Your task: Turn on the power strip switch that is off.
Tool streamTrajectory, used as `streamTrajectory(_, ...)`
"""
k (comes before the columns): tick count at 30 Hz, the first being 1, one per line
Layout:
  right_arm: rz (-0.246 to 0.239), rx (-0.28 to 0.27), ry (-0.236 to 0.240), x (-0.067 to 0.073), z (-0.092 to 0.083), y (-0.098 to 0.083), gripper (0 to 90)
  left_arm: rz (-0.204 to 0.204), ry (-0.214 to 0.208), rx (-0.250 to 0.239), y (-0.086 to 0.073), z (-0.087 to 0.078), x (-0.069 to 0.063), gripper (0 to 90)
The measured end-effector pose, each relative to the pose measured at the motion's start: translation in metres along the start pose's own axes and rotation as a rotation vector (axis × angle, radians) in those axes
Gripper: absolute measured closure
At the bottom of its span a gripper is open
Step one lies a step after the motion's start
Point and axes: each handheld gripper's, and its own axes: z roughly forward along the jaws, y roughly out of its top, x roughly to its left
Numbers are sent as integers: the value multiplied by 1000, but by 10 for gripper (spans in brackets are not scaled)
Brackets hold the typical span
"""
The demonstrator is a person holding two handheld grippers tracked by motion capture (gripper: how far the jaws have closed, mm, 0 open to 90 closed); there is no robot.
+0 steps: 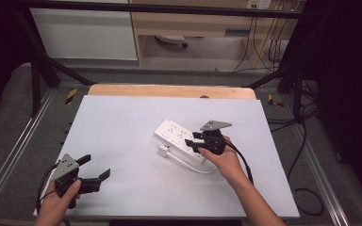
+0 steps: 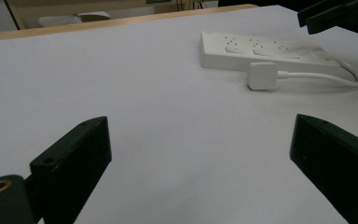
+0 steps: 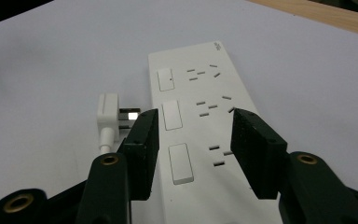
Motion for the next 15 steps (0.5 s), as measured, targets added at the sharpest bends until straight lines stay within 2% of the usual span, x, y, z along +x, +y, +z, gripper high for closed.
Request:
streamTrajectory(8,-6,24,6,3,7,-4,560,-2,0,1,0,0,0,55)
streamTrajectory(15,-27,36,8,3,11,-7,668,-4,-1,1,0,0,0,55)
